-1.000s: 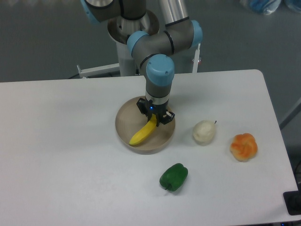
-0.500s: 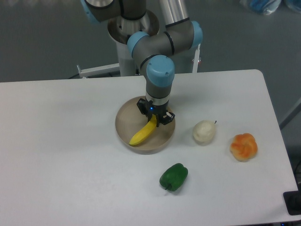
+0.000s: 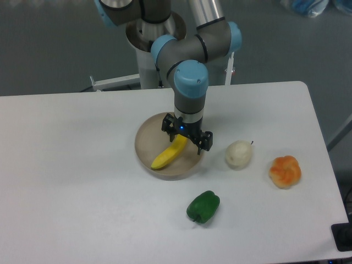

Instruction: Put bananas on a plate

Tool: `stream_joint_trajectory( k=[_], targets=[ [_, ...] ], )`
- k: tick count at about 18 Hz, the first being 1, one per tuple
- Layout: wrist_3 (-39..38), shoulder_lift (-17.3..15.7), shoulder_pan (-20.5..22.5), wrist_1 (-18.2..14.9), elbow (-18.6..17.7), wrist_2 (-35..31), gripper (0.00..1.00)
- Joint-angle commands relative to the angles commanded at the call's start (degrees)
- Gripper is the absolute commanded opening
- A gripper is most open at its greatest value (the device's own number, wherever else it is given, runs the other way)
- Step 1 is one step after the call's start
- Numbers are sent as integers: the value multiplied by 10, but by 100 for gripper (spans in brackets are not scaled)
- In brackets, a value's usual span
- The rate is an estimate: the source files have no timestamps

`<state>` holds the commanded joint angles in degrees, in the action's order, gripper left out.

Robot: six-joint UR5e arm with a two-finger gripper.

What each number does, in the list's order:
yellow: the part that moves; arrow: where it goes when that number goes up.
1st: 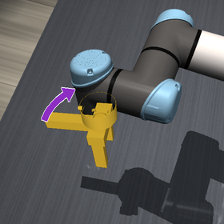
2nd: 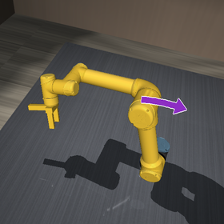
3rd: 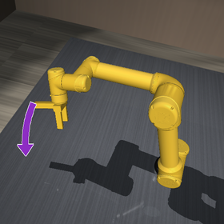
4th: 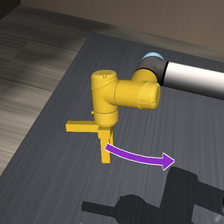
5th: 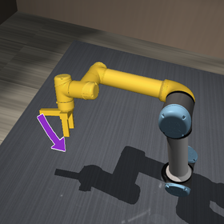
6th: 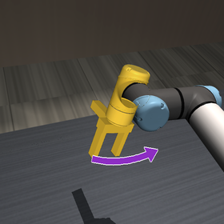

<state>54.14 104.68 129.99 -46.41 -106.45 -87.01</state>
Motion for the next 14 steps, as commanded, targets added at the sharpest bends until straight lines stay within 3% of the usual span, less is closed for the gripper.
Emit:
stream_joint_trajectory(
  k=[3, 9, 14],
  targets=[
    [8, 16, 6, -1, 57, -1, 100],
    [19, 82, 17, -3, 184, -3, 100],
    [82, 109, 42, -4, 222, -3, 100]
  ],
)
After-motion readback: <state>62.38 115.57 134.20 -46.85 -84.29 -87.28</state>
